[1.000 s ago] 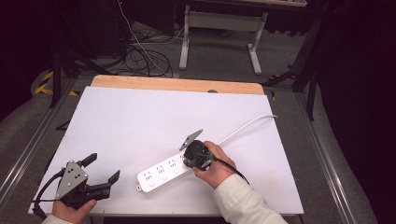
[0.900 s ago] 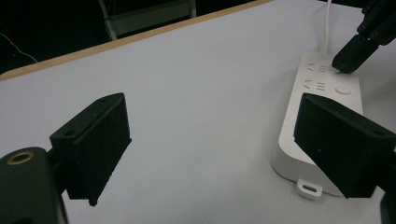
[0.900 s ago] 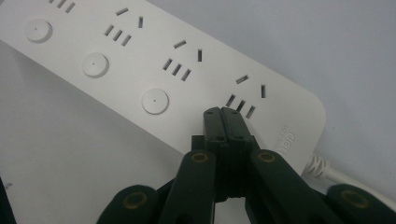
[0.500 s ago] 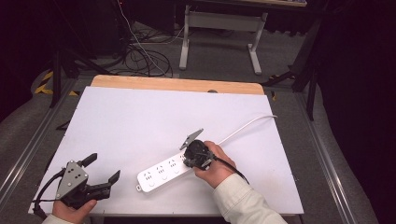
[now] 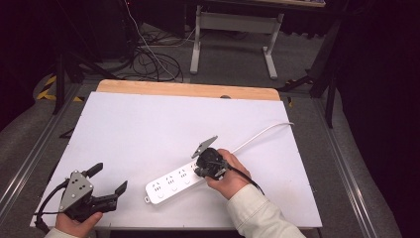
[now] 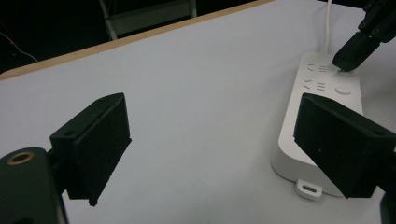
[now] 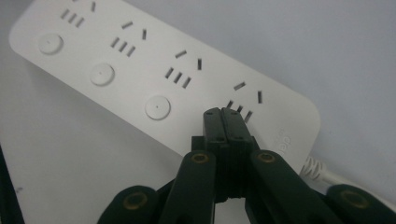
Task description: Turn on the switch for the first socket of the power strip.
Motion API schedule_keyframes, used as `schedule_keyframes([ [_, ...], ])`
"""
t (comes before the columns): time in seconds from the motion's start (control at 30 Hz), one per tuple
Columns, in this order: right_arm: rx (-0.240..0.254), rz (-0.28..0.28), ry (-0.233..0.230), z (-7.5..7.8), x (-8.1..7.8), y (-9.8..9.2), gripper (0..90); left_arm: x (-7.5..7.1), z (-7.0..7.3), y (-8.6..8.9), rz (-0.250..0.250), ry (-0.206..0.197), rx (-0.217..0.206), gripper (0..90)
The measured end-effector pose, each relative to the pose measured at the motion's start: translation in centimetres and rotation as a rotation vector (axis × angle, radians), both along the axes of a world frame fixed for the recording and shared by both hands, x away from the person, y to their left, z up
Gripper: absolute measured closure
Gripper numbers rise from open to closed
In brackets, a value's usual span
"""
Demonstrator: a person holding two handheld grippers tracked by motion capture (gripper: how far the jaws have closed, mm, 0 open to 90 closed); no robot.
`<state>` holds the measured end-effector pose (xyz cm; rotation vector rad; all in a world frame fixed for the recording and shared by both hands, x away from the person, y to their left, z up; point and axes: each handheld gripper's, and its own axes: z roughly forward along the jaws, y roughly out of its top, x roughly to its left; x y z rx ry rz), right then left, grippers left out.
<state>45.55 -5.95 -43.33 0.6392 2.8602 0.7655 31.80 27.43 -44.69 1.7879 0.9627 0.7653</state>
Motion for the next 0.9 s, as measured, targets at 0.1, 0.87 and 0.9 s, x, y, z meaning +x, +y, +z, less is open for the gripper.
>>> schedule_keyframes([
  [0.1,0.056,-0.002,-0.020,0.8,-0.1,-0.3,90.0,0.1,0.0,0.0,0.000,0.000,-0.002,11.4],
  [0.87,0.134,0.005,-0.136,4.6,-1.4,-0.8,90.0,0.1,0.1,0.0,-0.001,-0.004,-0.003,11.4],
  [0.9,0.136,0.009,-0.134,4.6,-1.5,-0.8,90.0,0.1,0.0,-0.1,-0.002,-0.002,-0.003,11.4],
])
